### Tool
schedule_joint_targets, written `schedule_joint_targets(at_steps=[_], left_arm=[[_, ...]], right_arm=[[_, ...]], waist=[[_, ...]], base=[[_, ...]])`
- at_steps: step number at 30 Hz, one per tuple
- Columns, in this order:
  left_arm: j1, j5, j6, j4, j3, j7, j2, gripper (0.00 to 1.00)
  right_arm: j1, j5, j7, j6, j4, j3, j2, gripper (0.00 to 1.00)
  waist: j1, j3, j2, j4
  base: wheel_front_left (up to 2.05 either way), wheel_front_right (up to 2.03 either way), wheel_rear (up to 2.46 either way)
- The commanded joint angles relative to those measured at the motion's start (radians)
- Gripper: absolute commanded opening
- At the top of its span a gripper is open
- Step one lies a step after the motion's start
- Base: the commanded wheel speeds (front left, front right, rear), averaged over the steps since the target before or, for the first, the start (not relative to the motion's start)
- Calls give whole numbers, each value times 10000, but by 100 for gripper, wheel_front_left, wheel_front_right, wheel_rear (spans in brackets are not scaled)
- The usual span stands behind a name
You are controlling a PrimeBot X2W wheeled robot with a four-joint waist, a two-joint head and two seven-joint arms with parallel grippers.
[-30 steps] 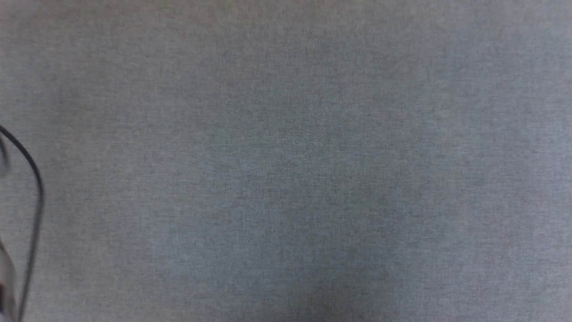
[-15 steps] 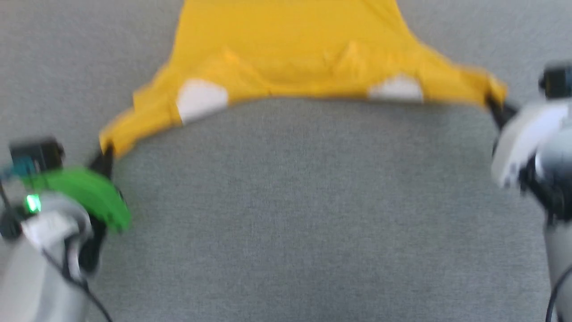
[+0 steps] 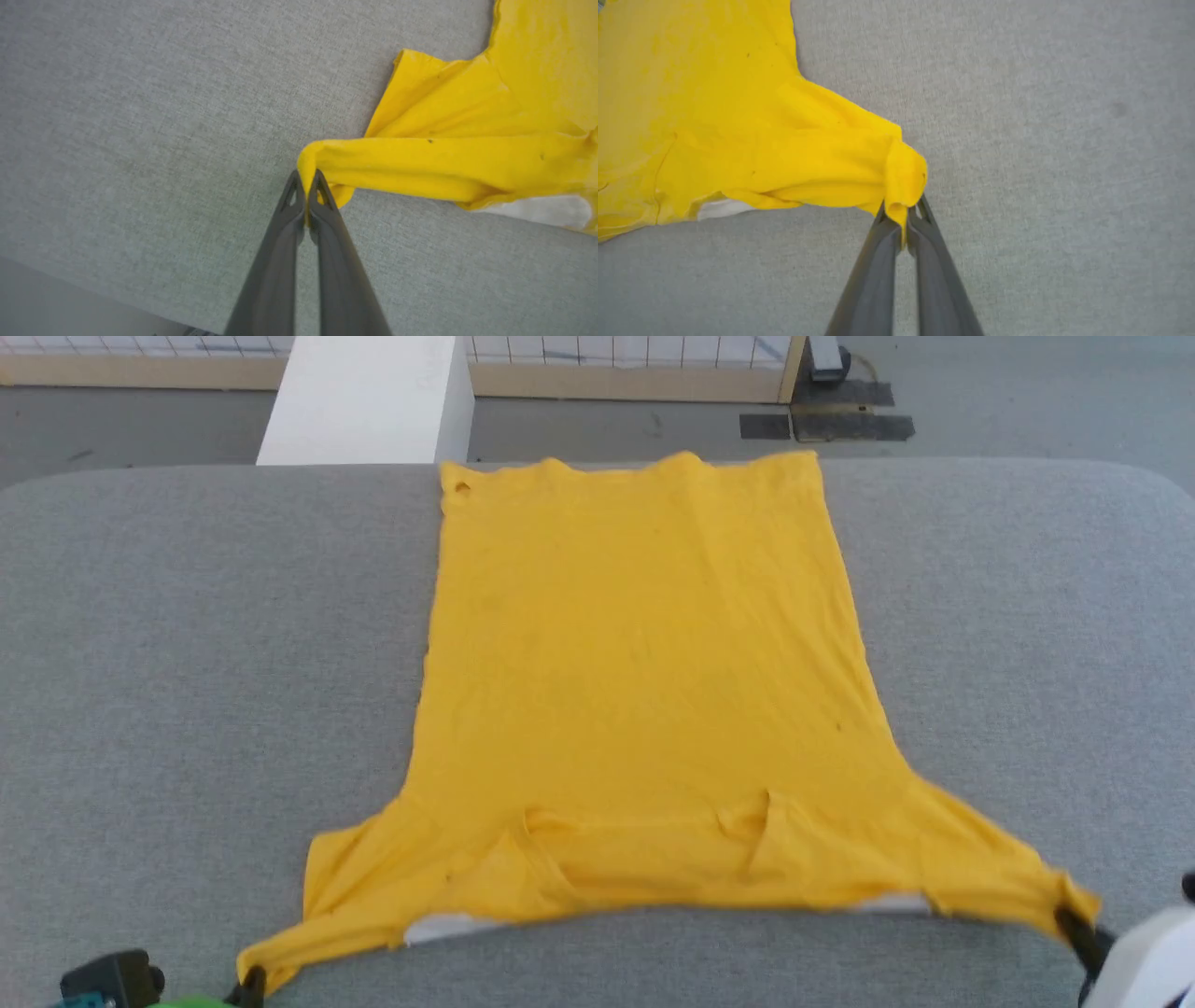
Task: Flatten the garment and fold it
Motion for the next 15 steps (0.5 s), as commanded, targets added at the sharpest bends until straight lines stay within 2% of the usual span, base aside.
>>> schedule_joint_targets(at_steps=[1, 6, 11, 12, 13, 14, 15], left_arm=[[240, -61, 114, 18, 30, -86, -56, 0], [458, -66, 127, 192, -88, -197, -213, 0], [255, -111, -54, 371, -232, -511, -440, 0], [214, -118, -96, 402, -253, -564, -466, 0], [160, -122, -145, 433, -283, -622, -494, 0], [121, -123, -178, 459, -302, -668, -513, 0], [80, -116, -214, 487, -325, -719, -527, 0]], right_arm=[[313, 184, -75, -17, 323, -112, 2, 0], [829, 590, -300, -17, 1677, 134, 4, 0], [785, 701, -781, -17, 2755, 532, 5, 0], [752, 683, -857, -17, 2864, 582, 5, 20], [721, 631, -941, -17, 2942, 645, 5, 51], [702, 600, -1001, -17, 2961, 682, 5, 100], [675, 583, -1078, -17, 2940, 688, 6, 100]], waist=[[2, -154, 0, 108], [2, -344, 0, 260], [2, -469, 0, 378], [2, -482, 0, 396], [2, -494, 0, 423], [2, -502, 0, 442], [2, -512, 0, 460]], base=[[0, 0, 0], [0, 0, 0], [0, 0, 0], [0, 0, 0], [0, 0, 0], [0, 0, 0], [0, 0, 0]])
